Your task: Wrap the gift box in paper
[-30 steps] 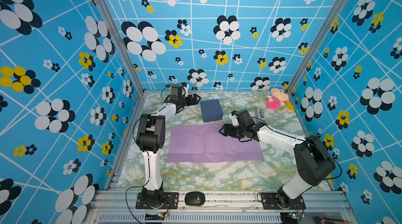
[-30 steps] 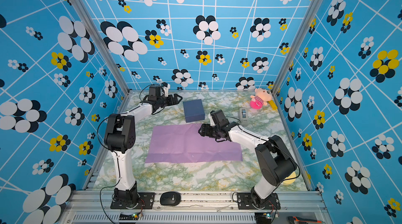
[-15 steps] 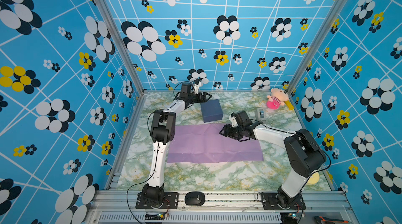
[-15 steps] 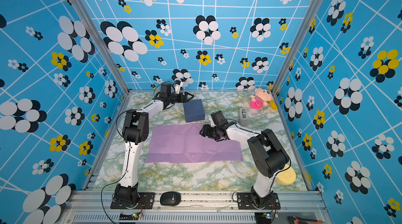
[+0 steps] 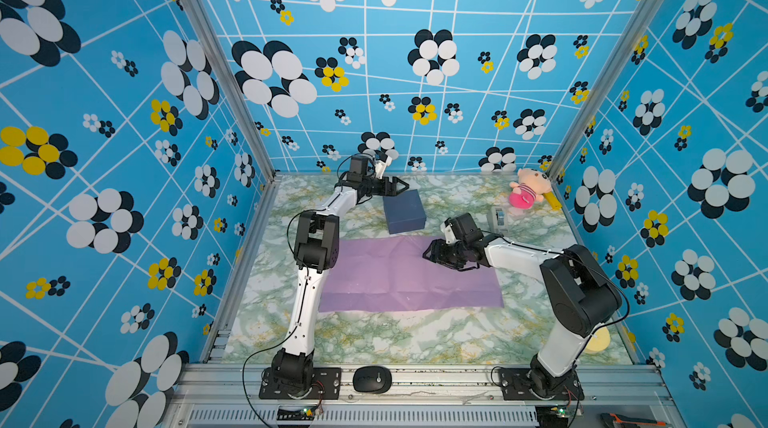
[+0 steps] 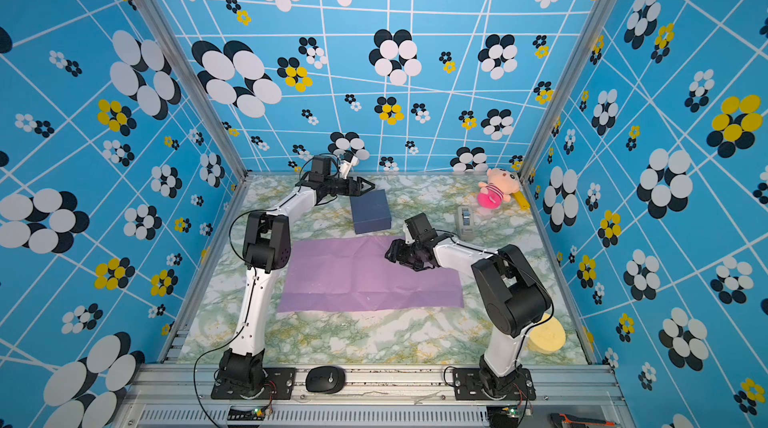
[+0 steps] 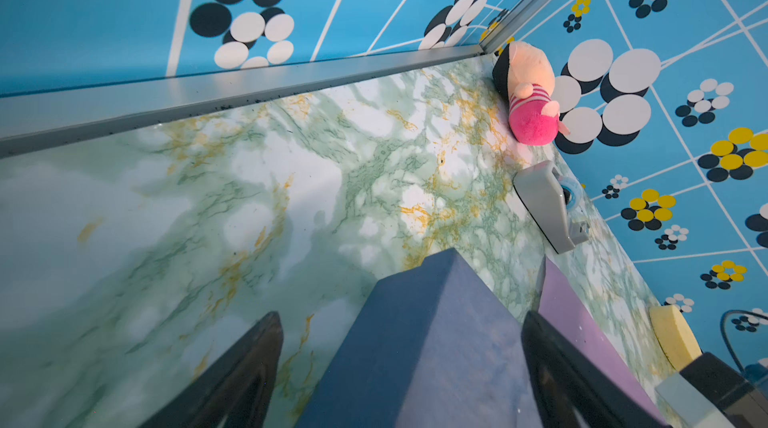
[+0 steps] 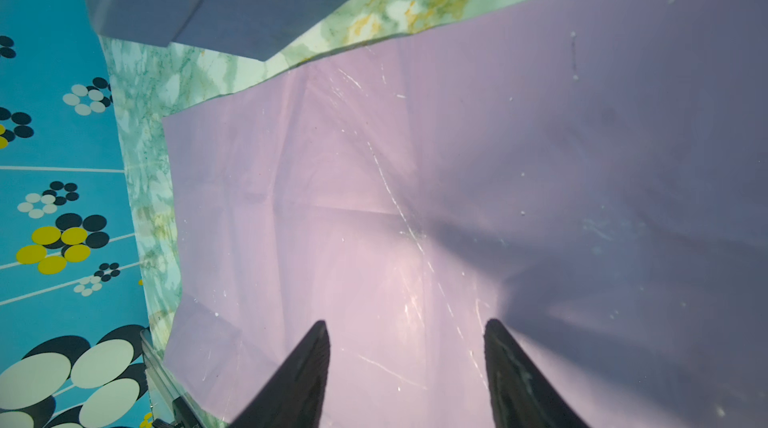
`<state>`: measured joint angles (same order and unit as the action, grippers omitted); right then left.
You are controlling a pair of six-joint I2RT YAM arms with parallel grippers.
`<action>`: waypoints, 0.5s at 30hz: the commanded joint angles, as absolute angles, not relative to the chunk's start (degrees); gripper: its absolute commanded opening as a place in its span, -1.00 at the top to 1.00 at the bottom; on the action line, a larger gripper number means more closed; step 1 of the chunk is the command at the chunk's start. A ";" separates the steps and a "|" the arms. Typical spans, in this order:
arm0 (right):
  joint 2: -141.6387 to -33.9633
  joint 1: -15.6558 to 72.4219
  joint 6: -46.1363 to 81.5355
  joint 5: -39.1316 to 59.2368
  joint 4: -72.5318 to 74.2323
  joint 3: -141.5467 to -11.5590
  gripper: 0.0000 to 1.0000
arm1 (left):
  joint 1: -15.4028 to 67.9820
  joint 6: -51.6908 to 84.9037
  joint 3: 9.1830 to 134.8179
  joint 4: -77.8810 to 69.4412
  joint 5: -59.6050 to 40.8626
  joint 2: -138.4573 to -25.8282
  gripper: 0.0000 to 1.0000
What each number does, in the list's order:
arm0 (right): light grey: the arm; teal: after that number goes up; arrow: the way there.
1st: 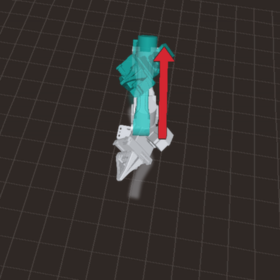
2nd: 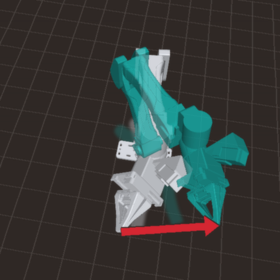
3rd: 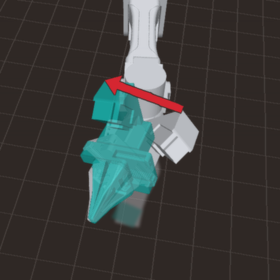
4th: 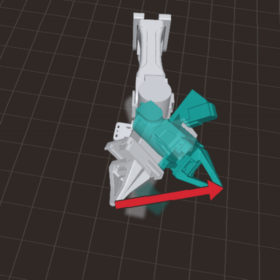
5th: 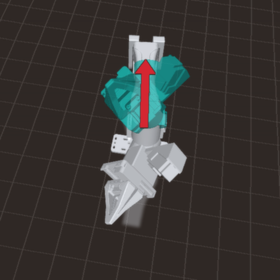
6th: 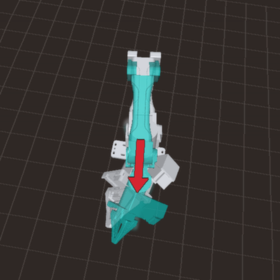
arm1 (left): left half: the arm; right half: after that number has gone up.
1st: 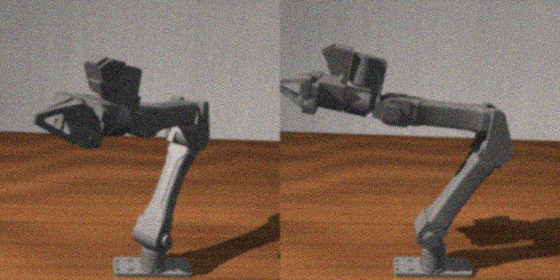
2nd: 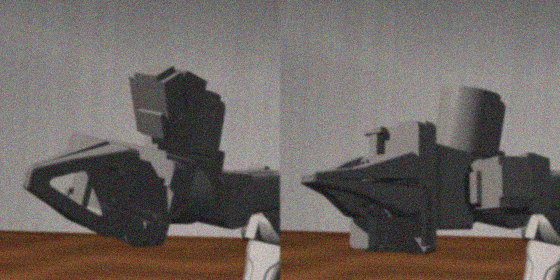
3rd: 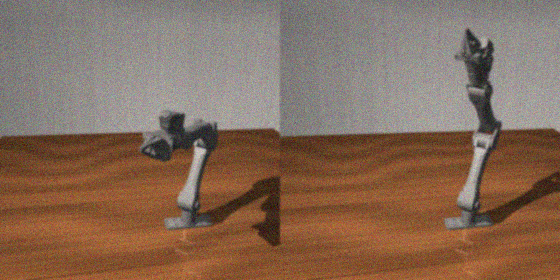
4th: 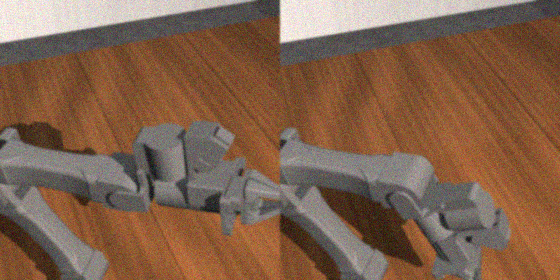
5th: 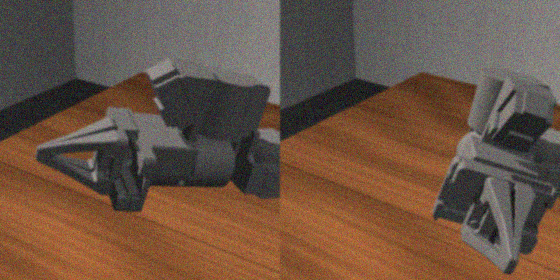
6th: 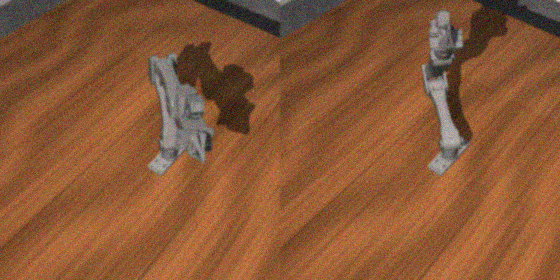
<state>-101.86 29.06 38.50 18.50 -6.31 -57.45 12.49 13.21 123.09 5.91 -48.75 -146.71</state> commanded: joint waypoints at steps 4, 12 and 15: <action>-103.02 28.64 39.97 16.66 -5.58 -56.20 -0.20 | 13.51 9.35 124.65 11.55 -55.28 -147.28 -0.76; -102.88 28.47 41.03 15.22 -4.23 -55.30 -0.17 | 14.20 8.19 120.81 11.73 -58.10 -144.30 -0.73; -102.79 28.39 41.13 14.62 -3.79 -55.00 -0.15 | 14.41 7.37 118.93 11.83 -59.16 -143.12 -0.73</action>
